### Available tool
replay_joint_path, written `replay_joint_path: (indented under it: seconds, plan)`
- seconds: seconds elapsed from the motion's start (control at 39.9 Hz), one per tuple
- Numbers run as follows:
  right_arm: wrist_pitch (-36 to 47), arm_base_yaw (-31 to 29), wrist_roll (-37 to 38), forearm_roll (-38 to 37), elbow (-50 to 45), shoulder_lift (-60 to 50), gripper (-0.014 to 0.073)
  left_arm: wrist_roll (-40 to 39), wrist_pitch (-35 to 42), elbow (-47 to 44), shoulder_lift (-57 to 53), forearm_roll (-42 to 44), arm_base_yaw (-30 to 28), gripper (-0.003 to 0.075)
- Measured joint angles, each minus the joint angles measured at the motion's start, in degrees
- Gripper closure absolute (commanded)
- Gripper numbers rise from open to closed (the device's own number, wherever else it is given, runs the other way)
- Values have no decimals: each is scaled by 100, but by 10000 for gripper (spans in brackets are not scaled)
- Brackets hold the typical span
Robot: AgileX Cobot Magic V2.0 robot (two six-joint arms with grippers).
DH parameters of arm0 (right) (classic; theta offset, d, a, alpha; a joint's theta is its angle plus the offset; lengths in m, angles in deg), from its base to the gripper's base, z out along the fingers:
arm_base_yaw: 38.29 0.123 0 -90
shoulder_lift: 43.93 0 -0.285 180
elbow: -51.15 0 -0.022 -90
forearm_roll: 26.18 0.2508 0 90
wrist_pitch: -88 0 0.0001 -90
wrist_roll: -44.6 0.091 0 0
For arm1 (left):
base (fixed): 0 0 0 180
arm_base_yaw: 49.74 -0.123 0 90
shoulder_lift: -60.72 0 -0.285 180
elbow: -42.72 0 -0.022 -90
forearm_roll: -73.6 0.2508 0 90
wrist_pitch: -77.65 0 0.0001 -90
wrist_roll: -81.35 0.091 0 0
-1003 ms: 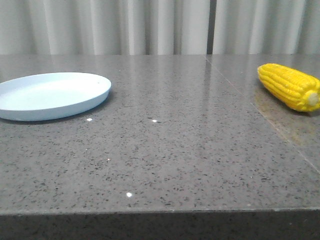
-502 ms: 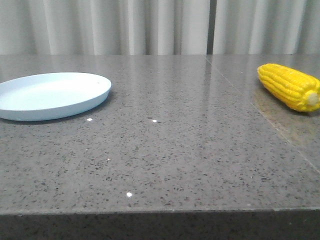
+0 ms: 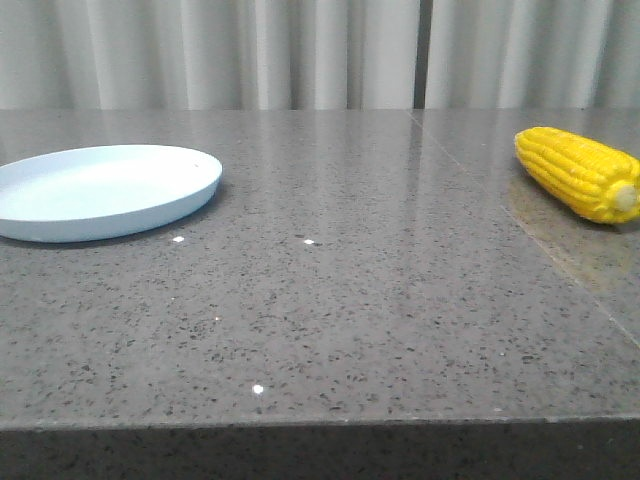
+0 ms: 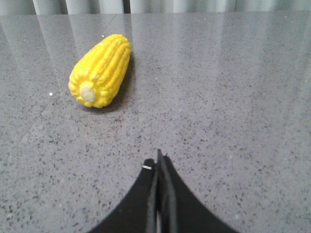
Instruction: Place corn on plate with both arms
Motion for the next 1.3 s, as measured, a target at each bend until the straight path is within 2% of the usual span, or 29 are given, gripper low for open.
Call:
replay_joint_path:
  seconds: [0.13,0.2,0.25,0.4,0.53,0.75,0.83,0.88,0.93,1.0,1.1,1.18,1.3]
  plan:
    - [208,0,0,0,14,0,714,0,480,0,0,0,0,741]
    - [157,0,0,0,225,0,714,0,1006,32,0,0,0,741]
    - [40,0,0,0,491,0,714,0,1087,142,0,0,0,741]
    - [-733,0,0,0,1623,0,714,0,562,1096,92,418,0,741]
    - [-1273,0,0,0,2539,482,714,0,-219,2019,698,706,0,741]
    - [-1382,-4,0,0,3060,1433,709,0,-904,2601,1680,751,0,740]
    - [-1421,-13,0,0,3060,1489,642,0,-996,2601,1744,751,0,727]
    - [-1421,-13,0,0,3060,1502,554,0,-1027,2601,1758,751,0,681]
    - [-1434,-13,0,0,3060,1502,421,0,-1030,2601,1758,751,0,605]
    - [-1484,-13,0,0,3060,1502,211,0,-1040,2604,1758,751,0,410]
    - [-1540,-13,0,0,3060,1502,34,0,-1053,2614,1758,751,0,165]
    - [-1553,-13,0,0,3060,1502,-12,0,-1053,2614,1758,751,0,85]
    - [-1566,-13,0,0,3060,1502,-7,0,-1053,2614,1758,751,0,80]
